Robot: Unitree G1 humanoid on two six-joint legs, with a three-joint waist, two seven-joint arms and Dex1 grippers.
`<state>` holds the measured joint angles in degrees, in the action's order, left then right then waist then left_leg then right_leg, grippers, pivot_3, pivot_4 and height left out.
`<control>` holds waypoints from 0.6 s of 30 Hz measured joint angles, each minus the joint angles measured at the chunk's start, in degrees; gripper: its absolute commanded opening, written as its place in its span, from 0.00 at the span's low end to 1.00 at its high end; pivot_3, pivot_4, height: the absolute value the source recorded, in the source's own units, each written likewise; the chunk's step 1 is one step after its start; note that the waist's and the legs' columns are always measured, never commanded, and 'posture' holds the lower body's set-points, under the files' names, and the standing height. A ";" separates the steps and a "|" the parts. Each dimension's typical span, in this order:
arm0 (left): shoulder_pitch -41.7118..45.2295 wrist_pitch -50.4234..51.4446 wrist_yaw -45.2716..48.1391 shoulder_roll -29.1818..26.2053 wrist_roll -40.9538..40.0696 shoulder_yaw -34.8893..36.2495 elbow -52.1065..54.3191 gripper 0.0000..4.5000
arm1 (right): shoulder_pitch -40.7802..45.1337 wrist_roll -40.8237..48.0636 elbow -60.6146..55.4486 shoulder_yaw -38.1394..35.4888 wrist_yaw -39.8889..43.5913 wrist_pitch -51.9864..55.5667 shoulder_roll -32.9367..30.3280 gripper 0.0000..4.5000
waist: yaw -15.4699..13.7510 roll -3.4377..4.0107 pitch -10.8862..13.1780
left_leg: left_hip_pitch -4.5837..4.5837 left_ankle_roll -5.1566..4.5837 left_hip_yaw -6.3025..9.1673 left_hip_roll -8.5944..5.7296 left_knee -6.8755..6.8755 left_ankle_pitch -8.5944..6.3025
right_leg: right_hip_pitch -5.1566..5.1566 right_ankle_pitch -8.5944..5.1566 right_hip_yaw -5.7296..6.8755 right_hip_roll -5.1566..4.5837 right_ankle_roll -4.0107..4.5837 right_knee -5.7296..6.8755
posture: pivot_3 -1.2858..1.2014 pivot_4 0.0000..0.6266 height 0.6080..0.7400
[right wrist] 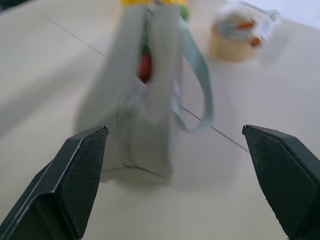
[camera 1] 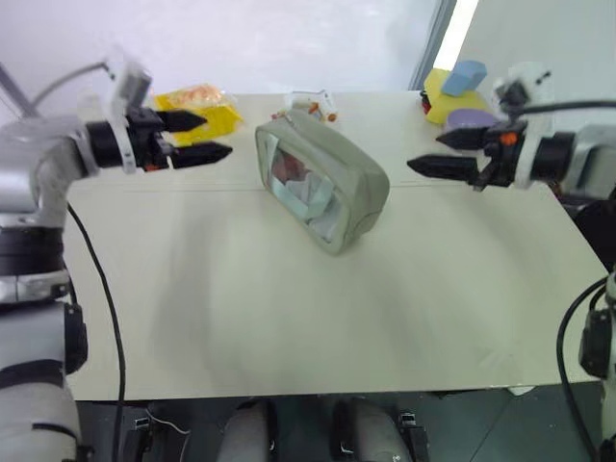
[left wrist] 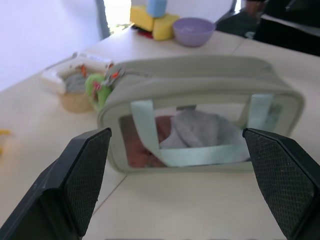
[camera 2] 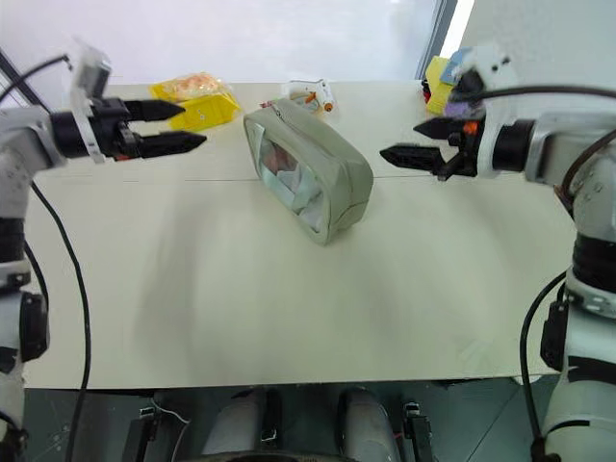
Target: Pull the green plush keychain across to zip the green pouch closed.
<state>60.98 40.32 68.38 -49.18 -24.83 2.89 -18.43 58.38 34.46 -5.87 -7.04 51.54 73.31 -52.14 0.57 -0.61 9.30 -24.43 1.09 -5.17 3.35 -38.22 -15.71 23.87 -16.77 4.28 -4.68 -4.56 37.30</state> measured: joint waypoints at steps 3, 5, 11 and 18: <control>1.70 -2.71 2.30 -0.28 1.18 -0.74 -2.54 1.00 | 1.86 0.07 1.16 0.83 0.01 -0.84 -0.01 1.00 | -0.05 0.00 0.00 | 0.04 0.01 0.01 0.00 -0.06 0.00 | -0.02 0.00 -0.02 -0.01 0.00 0.14 | 0.52 0.24 0.99; 1.72 -3.95 2.61 -0.22 2.37 -1.85 -4.26 1.00 | 1.58 -0.47 1.56 2.15 -0.10 -2.10 -0.04 1.00 | 0.00 0.00 0.00 | 0.03 0.02 -0.02 0.00 -0.08 0.02 | 0.07 0.00 -0.07 -0.01 0.00 0.26 | 0.52 0.24 0.99; 1.35 -6.06 3.23 -0.88 3.70 -2.04 -5.54 1.00 | 0.21 -0.46 1.52 3.64 -1.18 -3.19 0.61 1.00 | 0.08 -0.06 0.04 | -0.06 0.40 -0.33 0.01 -0.06 0.24 | 0.48 0.00 -0.41 -0.01 0.00 0.67 | 0.52 0.24 0.99; -0.18 -6.09 2.48 -1.41 4.05 -1.58 -4.30 1.00 | 2.68 0.19 1.01 4.94 -1.96 -3.36 4.17 1.00 | 0.15 -0.06 0.04 | 0.00 0.41 -0.58 0.07 -0.08 0.24 | 0.62 0.00 -0.64 0.01 0.00 0.69 | 0.52 0.24 0.99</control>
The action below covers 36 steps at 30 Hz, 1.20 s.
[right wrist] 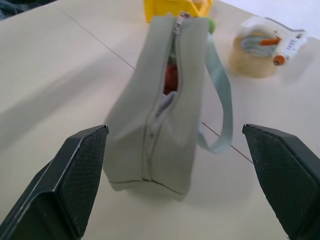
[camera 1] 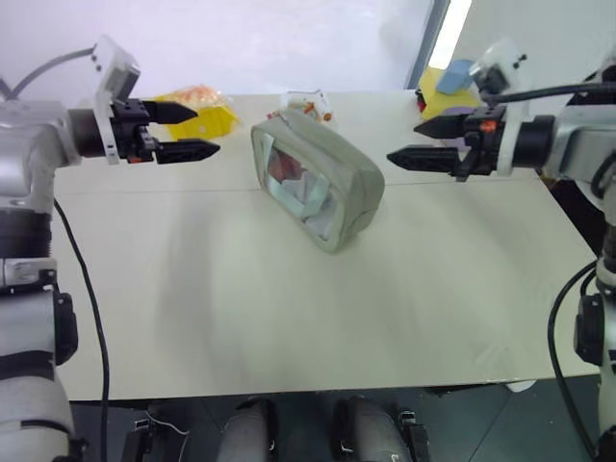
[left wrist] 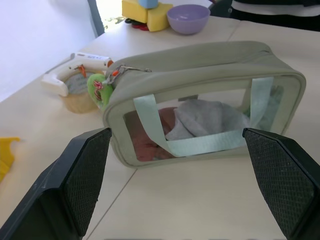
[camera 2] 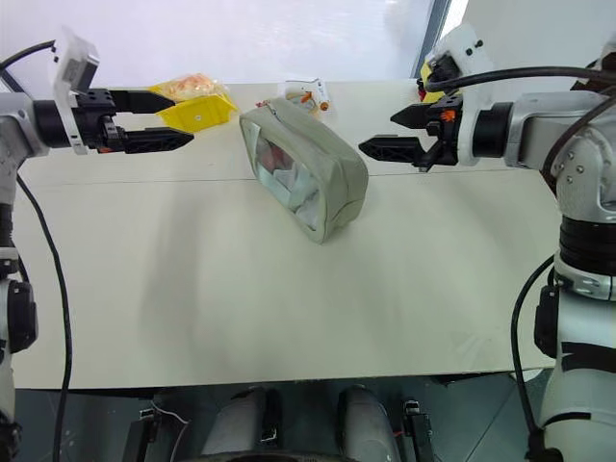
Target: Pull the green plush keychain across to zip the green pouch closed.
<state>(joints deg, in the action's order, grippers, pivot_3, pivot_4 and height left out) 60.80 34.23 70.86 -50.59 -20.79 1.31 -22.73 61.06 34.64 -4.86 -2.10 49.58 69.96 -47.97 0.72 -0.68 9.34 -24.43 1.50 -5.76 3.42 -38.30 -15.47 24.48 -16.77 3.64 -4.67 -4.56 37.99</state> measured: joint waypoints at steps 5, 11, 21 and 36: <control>-6.89 2.03 -0.65 -0.76 -2.34 2.37 7.95 1.00 | 6.77 -1.21 2.32 3.72 -2.92 -1.33 7.61 1.00 | 0.46 0.00 0.00 | 0.04 0.02 -0.17 0.12 0.04 0.01 | 0.16 0.00 -0.22 0.09 0.00 0.12 | 0.52 0.24 0.99; -13.58 2.66 -6.96 0.66 -3.38 4.79 16.40 1.00 | 9.37 -8.19 12.23 11.11 -6.93 -10.15 19.36 1.00 | 0.15 -0.01 0.00 | 0.00 0.02 -0.22 0.10 -0.04 0.01 | 0.16 0.00 -0.26 0.06 0.00 0.16 | 0.52 0.24 0.99; -20.18 5.64 -15.54 2.39 -5.76 8.29 28.13 1.00 | 12.91 -24.82 34.62 25.83 -0.68 -32.16 25.48 1.00 | 0.28 -0.08 -0.01 | -0.03 0.01 -0.21 0.08 -0.04 0.01 | 0.12 0.03 -0.28 0.04 -0.05 0.18 | 0.52 0.24 0.99; -24.26 6.99 -19.66 -0.36 -7.30 11.46 31.39 1.00 | 12.88 -31.96 36.63 26.49 13.32 -54.14 23.75 0.01 | 0.36 -0.08 0.00 | 0.00 0.04 -0.23 0.10 -0.02 0.01 | 0.13 0.03 -0.27 0.07 -0.05 0.17 | 0.52 0.24 0.99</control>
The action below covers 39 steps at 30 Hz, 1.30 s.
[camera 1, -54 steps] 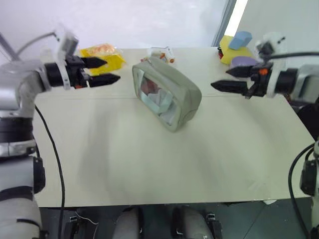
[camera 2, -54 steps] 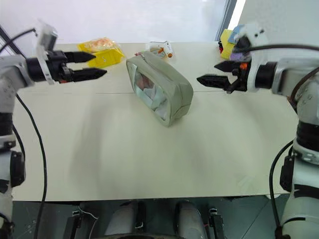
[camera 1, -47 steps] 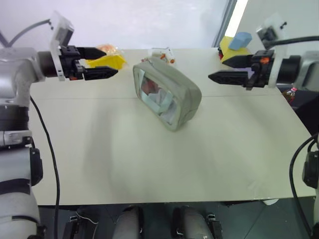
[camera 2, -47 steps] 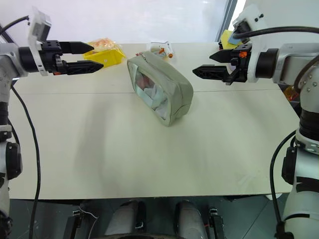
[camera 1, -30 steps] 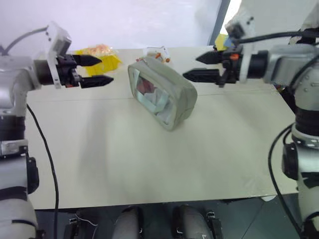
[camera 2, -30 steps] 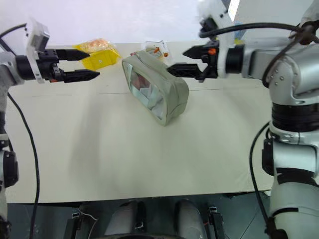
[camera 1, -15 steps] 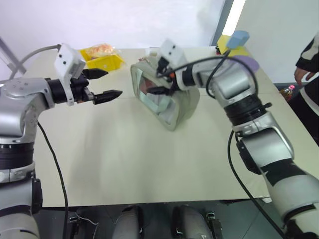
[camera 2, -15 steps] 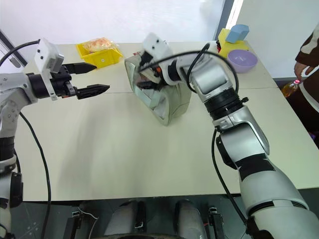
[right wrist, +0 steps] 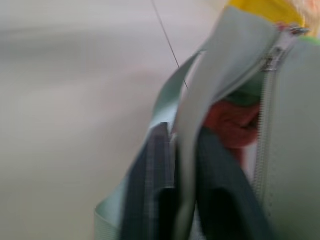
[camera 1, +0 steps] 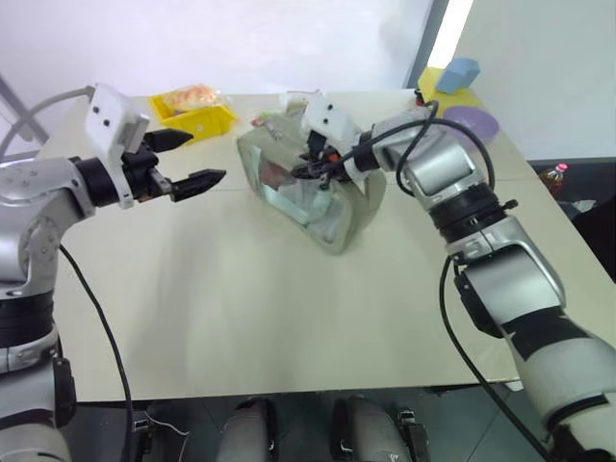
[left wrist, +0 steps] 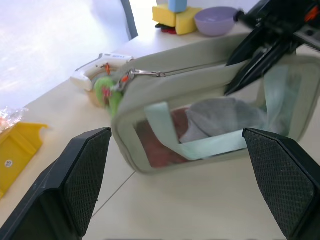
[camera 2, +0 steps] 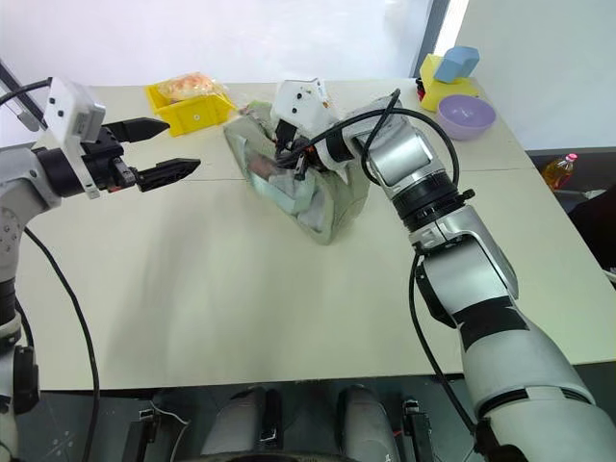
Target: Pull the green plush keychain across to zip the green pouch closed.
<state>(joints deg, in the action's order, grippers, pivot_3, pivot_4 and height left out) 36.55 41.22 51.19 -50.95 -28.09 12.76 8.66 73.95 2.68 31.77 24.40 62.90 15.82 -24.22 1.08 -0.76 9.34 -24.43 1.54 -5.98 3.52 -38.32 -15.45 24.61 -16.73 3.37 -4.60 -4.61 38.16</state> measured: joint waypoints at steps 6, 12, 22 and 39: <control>-1.08 0.01 2.42 -7.00 -0.76 4.39 -2.97 1.00 | -0.44 -1.18 -0.47 0.03 10.92 -15.18 -1.37 0.01 | 0.28 -0.02 0.03 | 0.02 0.01 -0.01 0.04 0.01 0.01 | 0.01 0.00 0.00 0.02 0.00 0.01 | 0.52 0.24 0.99; -4.50 1.91 2.14 -7.44 -3.00 6.09 -0.59 1.00 | -5.45 -1.45 -6.50 -0.10 11.59 -12.65 2.07 0.01 | -0.03 -0.03 0.02 | 0.04 0.04 0.00 0.06 -0.02 0.02 | -0.03 0.00 0.00 0.00 0.00 0.03 | 0.52 0.24 0.99; -4.17 2.06 0.82 -6.32 -4.89 5.03 -0.30 1.00 | -6.76 -2.66 -12.66 -1.73 8.34 -6.07 2.23 0.58 | -0.01 -0.04 0.01 | 0.13 0.09 -0.03 0.04 0.00 0.05 | -0.03 0.00 -0.02 0.02 0.01 0.03 | 0.52 0.24 0.99; 0.15 -6.66 7.36 -10.16 1.23 1.42 -18.92 1.00 | -19.68 0.30 -36.20 -8.02 5.76 11.38 -13.99 0.58 | -0.26 -0.13 0.02 | 0.13 0.06 -0.12 -0.01 0.00 0.03 | -0.03 0.00 -0.01 -0.01 0.01 -0.04 | 0.52 0.24 0.99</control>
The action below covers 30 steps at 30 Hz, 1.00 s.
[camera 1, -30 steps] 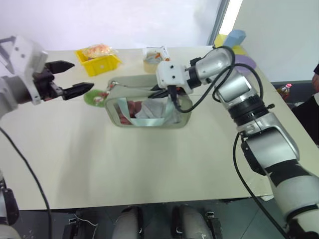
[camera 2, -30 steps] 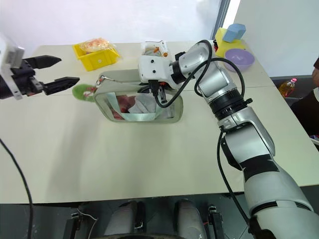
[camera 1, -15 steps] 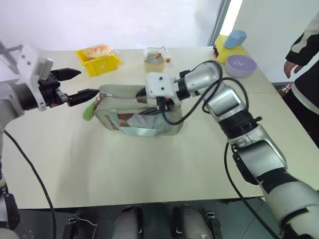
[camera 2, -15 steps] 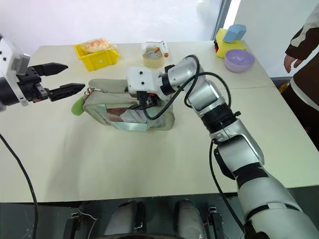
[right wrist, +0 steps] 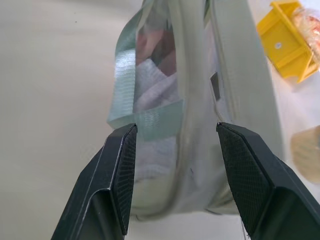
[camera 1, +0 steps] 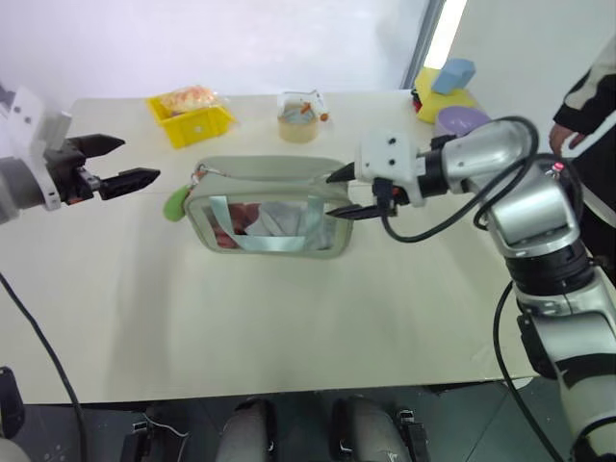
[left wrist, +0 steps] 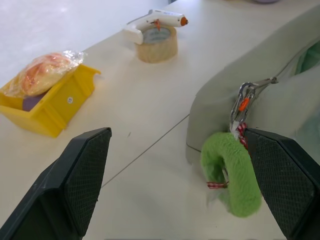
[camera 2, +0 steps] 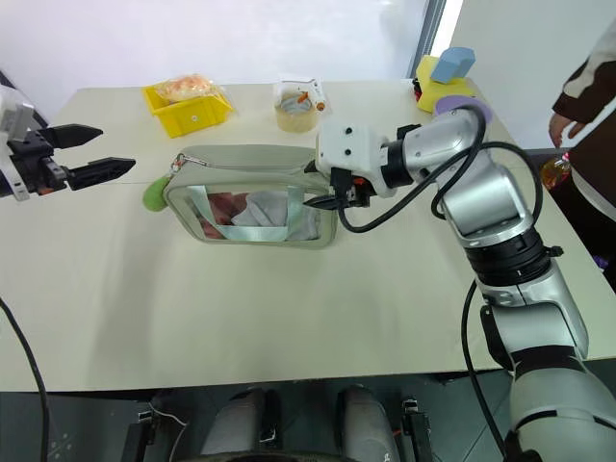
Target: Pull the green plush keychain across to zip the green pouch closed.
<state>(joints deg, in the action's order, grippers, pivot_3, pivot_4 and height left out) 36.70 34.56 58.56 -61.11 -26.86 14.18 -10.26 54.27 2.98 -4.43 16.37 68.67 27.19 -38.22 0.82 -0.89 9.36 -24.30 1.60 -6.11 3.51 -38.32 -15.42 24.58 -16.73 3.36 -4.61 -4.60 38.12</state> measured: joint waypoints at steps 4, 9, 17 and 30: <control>0.04 -1.51 1.72 -0.38 1.80 -1.40 -3.85 1.00 | -1.68 -0.72 2.19 0.61 -2.58 -0.21 1.22 0.53 | -0.13 0.00 0.00 | 0.00 0.00 0.02 0.00 -0.02 0.00 | 0.00 0.00 0.01 0.00 0.00 0.03 | 0.52 0.24 0.99; 0.26 -2.54 2.68 1.00 2.93 -3.00 -6.05 1.00 | -1.72 -0.32 2.25 0.52 -3.69 -0.22 2.07 0.07 | -0.06 0.00 0.00 | 0.00 0.00 0.01 0.01 -0.03 0.00 | 0.00 0.00 0.01 0.00 0.00 0.03 | 0.52 0.24 0.99; -0.67 3.02 4.64 3.37 0.07 -3.93 -0.43 1.00 | -2.81 0.54 0.84 0.53 -4.21 0.01 2.28 0.01 | 0.16 -0.03 0.00 | -0.01 0.00 0.03 0.04 -0.03 0.00 | 0.00 0.00 0.00 0.02 0.00 0.04 | 0.52 0.24 0.99; -10.81 1.66 6.31 0.78 0.70 -3.40 7.14 0.83 | -3.63 0.65 -0.42 0.44 -5.06 1.26 2.83 0.00 | -0.04 -0.03 0.00 | 0.03 0.00 0.03 0.04 -0.02 0.00 | -0.01 0.00 -0.02 0.02 0.00 0.04 | 0.52 0.24 0.99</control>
<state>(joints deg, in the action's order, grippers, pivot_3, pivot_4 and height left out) 25.89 36.21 64.87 -60.33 -26.16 10.78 -3.11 50.64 3.62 -4.85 16.81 63.61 28.45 -35.39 0.78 -0.92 9.36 -24.27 1.59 -6.08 3.55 -38.35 -15.42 24.57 -16.73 3.35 -4.59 -4.60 38.16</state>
